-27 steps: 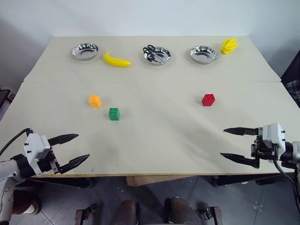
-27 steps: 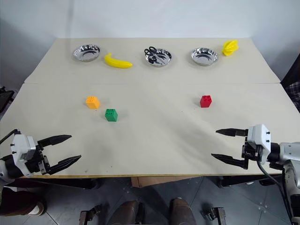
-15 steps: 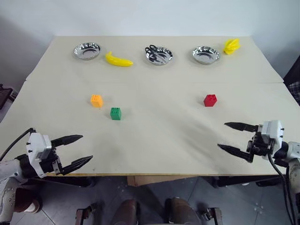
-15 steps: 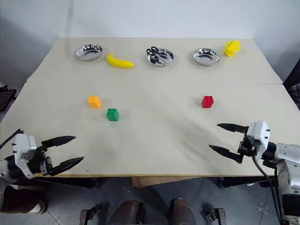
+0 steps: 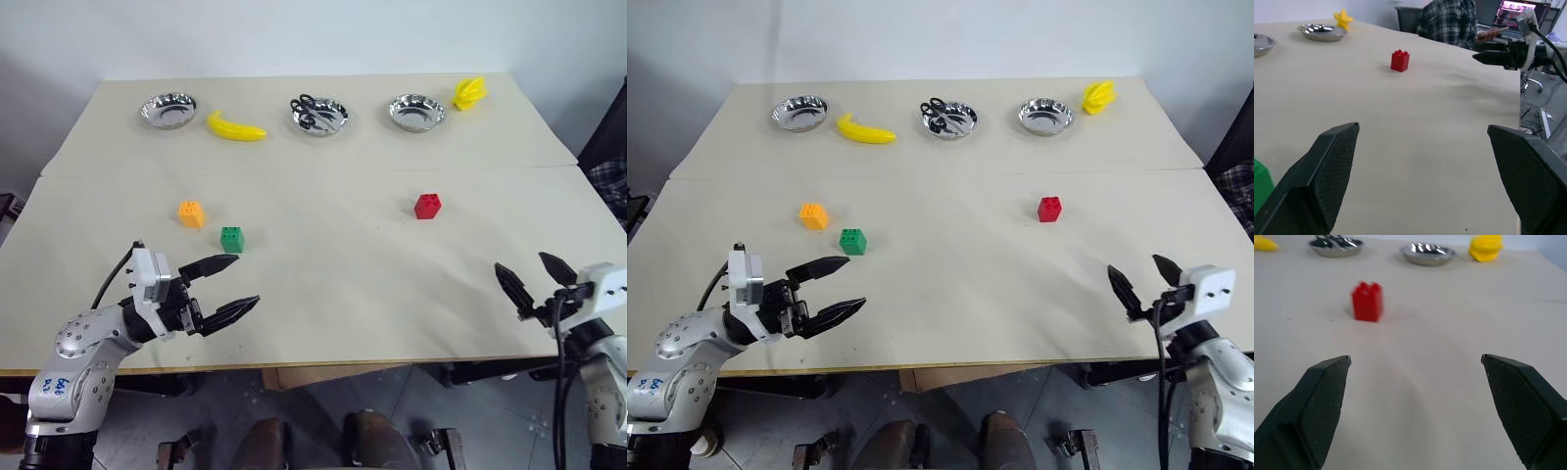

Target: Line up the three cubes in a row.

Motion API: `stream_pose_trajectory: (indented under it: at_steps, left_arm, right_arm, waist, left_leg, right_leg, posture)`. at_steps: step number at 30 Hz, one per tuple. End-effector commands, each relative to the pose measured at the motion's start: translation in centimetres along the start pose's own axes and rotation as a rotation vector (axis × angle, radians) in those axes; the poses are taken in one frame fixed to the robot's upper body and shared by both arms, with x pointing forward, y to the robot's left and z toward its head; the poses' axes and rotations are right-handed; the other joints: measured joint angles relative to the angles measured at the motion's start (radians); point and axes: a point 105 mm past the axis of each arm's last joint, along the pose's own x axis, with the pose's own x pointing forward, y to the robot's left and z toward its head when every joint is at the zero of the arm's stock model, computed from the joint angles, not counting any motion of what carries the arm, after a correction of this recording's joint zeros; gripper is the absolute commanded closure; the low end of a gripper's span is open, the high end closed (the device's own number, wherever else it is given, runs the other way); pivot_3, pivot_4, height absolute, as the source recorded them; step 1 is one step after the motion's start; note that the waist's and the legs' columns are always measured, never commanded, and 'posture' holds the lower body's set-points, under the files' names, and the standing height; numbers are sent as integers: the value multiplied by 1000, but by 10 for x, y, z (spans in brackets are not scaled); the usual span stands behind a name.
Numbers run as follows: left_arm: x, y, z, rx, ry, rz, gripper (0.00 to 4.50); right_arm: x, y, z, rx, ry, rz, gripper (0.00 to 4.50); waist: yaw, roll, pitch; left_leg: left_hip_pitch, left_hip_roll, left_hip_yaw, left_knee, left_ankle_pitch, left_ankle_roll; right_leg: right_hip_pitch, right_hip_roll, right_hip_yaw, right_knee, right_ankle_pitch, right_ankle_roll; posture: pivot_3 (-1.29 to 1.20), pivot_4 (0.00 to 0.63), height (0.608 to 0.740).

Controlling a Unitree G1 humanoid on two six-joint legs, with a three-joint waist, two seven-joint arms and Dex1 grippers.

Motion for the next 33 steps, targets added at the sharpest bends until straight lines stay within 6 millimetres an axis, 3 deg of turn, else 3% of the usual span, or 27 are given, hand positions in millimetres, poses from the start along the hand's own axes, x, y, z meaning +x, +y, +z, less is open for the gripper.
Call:
stream_pose_trajectory:
  at_steps: [1, 5, 13, 19, 29, 33]
  left_arm:
    - [-3, 6, 6, 56, 17, -4, 36]
    - [0, 9, 9, 91, 21, -29, 36]
    - [15, 0, 8, 110, -9, -65, 36]
    - [20, -2, 5, 105, -24, -60, 36]
    - [25, -5, 2, 107, -33, -56, 36]
    - [25, -5, 1, 107, -33, -52, 0]
  right_arm:
    - [25, 20, 7, -36, 63, 38, 0]
    - [59, 26, -3, -38, 197, -58, 0]
    - [121, 31, 1, -22, 221, -257, 0]
    - [145, 34, -3, 77, 226, -308, 0]
    - [169, 39, 2, 51, 156, -314, 0]
    - [173, 43, 5, 53, 126, -289, 844]
  waist:
    - [-1, 0, 0]
    - [-1, 0, 0]
    - [-2, 0, 0]
    - [-5, 0, 0]
    - [-8, 0, 0]
    - [-8, 0, 0]
  left_leg:
    - [0, 0, 0, 0, 0, 0]
    - [0, 0, -1, 0, 1, 0]
    - [-2, -1, -1, -1, 1, 0]
    - [-3, -1, -1, -1, 1, 0]
    - [-2, -1, -1, -1, 1, 0]
    - [-2, -1, -1, -1, 1, 0]
  right_leg:
    - [0, 0, 0, 0, 0, 0]
    - [-1, 0, 0, 0, 0, 0]
    - [-3, -1, 0, 0, 0, 0]
    - [-4, 0, 0, 6, 0, 0]
    - [-4, 0, 0, 7, 0, 0]
    - [-4, 0, -1, 7, 0, 0]
  posture:
    - [0, 150, 740]
    - [0, 150, 740]
    - [0, 150, 740]
    - [0, 150, 740]
    - [0, 150, 740]
    - [0, 150, 740]
